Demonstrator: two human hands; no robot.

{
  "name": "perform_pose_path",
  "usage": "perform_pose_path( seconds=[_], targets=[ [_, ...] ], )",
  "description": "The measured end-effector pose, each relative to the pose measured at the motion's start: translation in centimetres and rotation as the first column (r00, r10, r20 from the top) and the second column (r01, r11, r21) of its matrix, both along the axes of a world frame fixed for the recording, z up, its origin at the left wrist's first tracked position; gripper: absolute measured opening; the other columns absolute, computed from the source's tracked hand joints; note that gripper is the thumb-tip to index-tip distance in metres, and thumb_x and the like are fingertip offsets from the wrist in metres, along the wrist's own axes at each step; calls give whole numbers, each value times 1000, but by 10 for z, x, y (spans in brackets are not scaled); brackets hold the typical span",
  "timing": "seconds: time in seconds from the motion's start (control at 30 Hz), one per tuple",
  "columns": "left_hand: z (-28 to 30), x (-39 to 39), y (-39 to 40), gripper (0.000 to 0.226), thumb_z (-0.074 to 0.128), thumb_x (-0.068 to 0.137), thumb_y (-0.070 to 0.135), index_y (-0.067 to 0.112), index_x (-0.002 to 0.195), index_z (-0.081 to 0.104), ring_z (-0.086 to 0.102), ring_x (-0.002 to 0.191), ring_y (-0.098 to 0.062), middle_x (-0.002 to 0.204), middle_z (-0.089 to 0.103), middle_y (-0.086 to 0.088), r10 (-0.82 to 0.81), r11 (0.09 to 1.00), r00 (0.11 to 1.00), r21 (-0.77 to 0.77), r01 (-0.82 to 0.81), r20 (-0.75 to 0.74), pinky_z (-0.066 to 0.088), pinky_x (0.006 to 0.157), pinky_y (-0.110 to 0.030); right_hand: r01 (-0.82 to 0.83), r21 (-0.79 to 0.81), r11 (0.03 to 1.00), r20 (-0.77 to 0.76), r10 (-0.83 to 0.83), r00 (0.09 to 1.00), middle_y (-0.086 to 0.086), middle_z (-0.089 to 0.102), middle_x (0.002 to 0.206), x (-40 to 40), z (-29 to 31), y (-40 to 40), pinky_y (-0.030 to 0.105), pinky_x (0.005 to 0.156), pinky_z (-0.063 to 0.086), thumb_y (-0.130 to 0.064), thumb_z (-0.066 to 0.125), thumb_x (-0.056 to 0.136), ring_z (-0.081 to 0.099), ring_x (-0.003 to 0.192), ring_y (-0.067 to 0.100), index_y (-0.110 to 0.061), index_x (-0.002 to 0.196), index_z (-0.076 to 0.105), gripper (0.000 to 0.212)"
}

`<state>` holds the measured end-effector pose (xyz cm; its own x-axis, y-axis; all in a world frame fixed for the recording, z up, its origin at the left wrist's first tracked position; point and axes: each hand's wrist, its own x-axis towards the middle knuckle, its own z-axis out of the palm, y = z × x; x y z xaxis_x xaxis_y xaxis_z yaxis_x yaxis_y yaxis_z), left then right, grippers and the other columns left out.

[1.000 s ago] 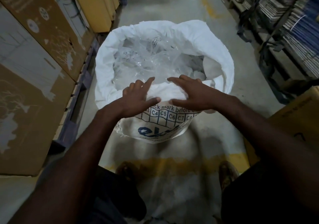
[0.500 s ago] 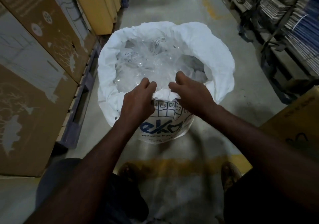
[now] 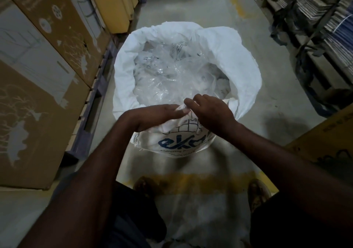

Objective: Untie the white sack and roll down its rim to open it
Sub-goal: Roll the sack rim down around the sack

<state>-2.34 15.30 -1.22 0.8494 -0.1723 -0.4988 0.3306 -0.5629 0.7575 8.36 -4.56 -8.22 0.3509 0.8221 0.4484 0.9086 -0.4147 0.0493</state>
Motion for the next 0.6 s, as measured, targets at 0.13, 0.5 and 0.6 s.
perform_pose_path(
  seconds=[0.13, 0.5, 0.6],
  targets=[
    [-21, 3, 14, 24, 74, 101, 49, 28, 111, 68, 70, 102, -34, 106, 73, -9, 46, 986, 982, 148, -74, 185, 58, 92, -52, -18, -158, 987, -129, -2, 992, 9, 59, 110, -3, 12, 3, 45, 77, 52, -18, 74, 79, 62, 84, 31, -19, 147, 32, 79],
    [-51, -1, -25, 36, 76, 86, 30, 29, 88, 40, 54, 82, -21, 90, 47, 10, -189, 710, 738, 610, -353, 648, 33, 58, -32, 70, -401, 913, -161, -146, 976, 1, 62, 116, 24, 22, -24, 49, 87, 50, -20, 81, 78, 62, 103, 30, -31, 139, 39, 75],
    [-43, 0, -25, 51, 84, 76, 30, 28, 118, 54, 52, 120, -24, 130, 51, 7, -226, 719, 728, 615, -323, 647, 50, 64, -36, 9, -171, 985, -36, -15, 999, 9, 54, 96, 17, 3, -18, 40, 58, 44, -5, 71, 81, 55, 73, 29, -18, 123, 44, 52]
  ],
)
